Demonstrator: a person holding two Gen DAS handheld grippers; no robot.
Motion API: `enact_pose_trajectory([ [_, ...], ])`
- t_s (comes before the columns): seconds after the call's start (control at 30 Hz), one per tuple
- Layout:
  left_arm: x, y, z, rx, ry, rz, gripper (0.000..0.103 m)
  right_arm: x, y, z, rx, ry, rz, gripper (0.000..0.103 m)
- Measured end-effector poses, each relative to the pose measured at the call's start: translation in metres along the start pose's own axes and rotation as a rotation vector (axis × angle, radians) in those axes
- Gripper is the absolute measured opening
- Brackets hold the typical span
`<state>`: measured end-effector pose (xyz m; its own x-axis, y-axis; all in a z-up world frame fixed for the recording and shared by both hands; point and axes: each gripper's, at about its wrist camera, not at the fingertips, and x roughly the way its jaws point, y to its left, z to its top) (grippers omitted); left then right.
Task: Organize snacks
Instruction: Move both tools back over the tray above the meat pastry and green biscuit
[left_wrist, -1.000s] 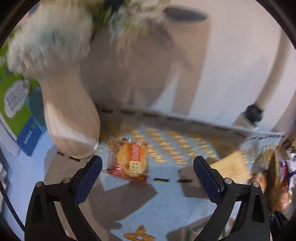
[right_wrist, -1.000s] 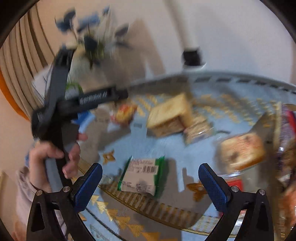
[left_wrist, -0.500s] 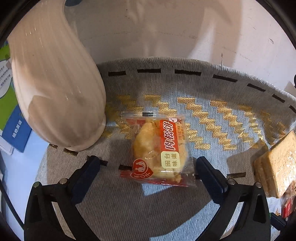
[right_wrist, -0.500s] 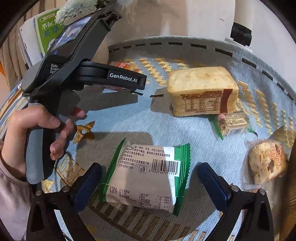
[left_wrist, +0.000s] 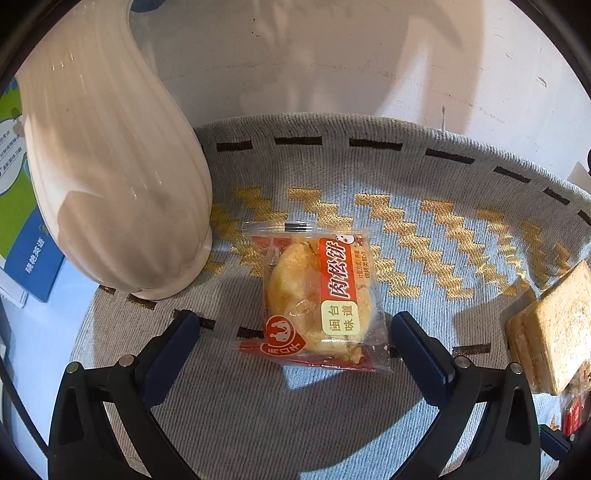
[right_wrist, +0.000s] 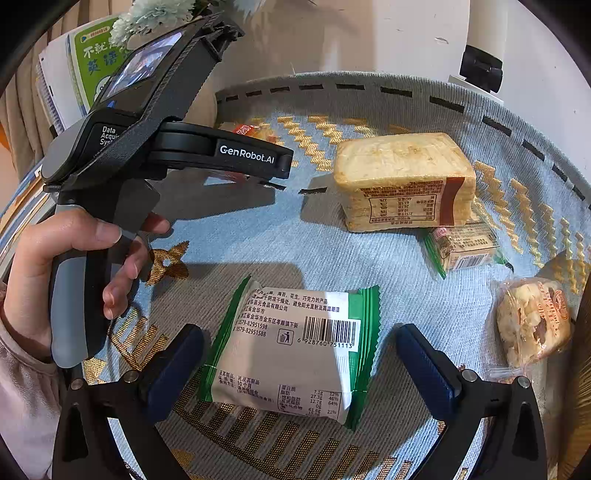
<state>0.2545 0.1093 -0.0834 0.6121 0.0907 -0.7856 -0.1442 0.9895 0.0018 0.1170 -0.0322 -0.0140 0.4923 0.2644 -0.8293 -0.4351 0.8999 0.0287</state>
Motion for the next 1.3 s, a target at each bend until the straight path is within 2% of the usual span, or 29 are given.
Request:
enact_pose_trajectory([
  [0.2, 0.004, -0.001, -0.001, 0.002, 0.000, 0.000, 0.103, 0.000, 0.000, 0.000, 0.000, 0.000, 0.000, 0.103],
  [0.33, -0.009, 0.000, 0.000, 0.004, 0.000, 0.000, 0.103, 0.001, 0.000, -0.001, 0.000, 0.000, -0.001, 0.103],
  [0.6, 0.002, -0.001, -0.001, 0.004, 0.001, 0.000, 0.103, 0.001, 0.000, -0.001, -0.001, 0.000, -0.001, 0.103],
  [1.3, -0.001, 0.000, 0.001, 0.003, 0.005, 0.006, 0.103, 0.000, 0.000, 0.000, -0.001, 0.000, -0.003, 0.103],
])
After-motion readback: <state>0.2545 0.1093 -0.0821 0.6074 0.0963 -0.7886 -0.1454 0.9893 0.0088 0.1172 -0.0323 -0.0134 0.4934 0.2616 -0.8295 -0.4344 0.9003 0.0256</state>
